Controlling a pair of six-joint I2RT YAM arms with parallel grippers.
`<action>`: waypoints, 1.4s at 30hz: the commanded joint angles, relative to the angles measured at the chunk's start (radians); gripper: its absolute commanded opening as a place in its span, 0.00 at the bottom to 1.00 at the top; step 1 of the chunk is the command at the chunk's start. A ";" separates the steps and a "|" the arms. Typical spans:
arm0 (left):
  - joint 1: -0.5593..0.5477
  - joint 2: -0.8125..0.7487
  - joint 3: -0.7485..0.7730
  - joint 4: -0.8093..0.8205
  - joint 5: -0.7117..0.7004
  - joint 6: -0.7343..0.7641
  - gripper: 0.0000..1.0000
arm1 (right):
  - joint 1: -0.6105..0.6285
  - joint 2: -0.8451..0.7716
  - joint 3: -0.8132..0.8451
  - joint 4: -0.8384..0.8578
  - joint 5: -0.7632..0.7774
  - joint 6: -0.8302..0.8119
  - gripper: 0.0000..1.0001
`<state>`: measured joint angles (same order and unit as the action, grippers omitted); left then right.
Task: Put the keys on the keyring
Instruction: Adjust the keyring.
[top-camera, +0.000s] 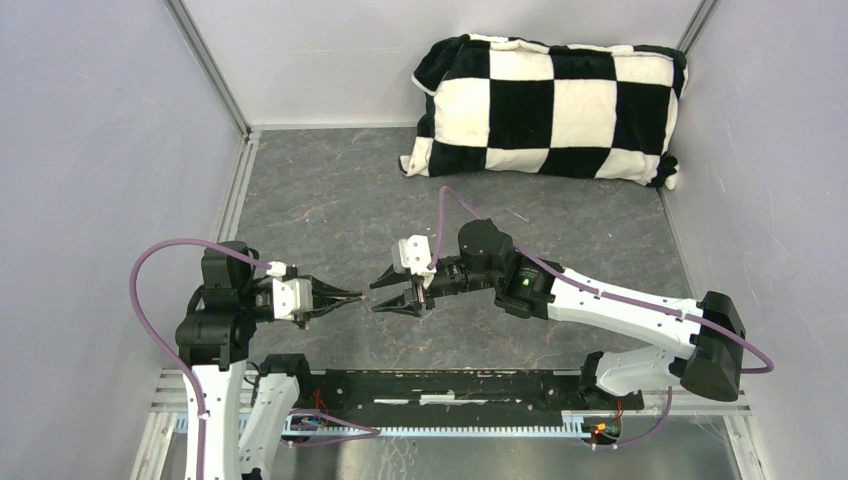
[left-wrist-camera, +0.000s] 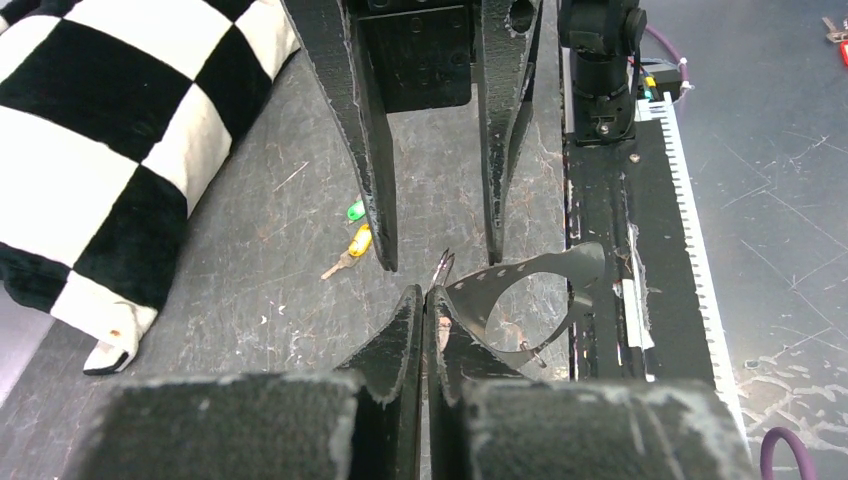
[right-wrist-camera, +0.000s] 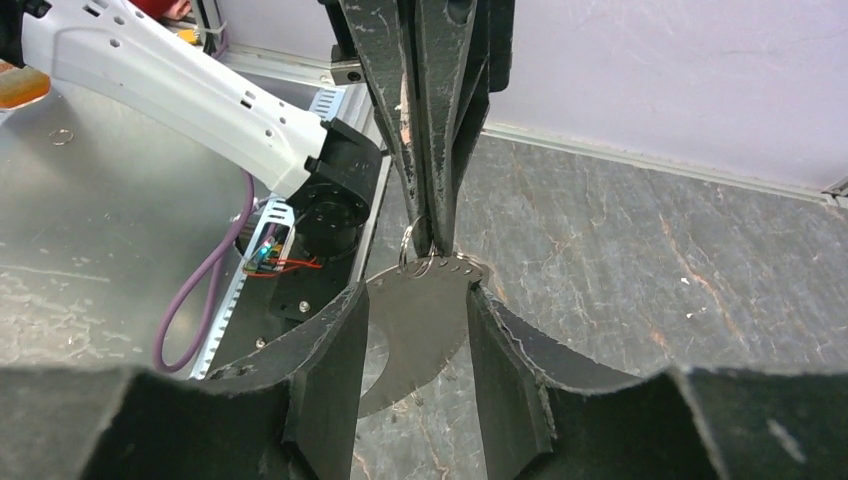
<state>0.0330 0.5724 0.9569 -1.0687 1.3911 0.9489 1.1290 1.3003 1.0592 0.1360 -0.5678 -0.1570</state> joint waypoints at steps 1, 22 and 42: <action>0.002 0.004 0.026 0.041 0.036 -0.031 0.02 | 0.004 -0.036 0.027 -0.006 -0.011 0.002 0.48; 0.002 0.003 0.020 0.041 0.034 -0.032 0.02 | 0.004 0.023 0.022 0.095 0.029 0.077 0.29; 0.002 -0.018 -0.010 0.046 0.010 -0.085 0.32 | 0.005 0.005 0.021 0.084 0.127 0.071 0.01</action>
<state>0.0334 0.5728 0.9554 -1.0519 1.3674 0.9161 1.1351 1.3323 1.0718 0.2047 -0.5030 -0.0772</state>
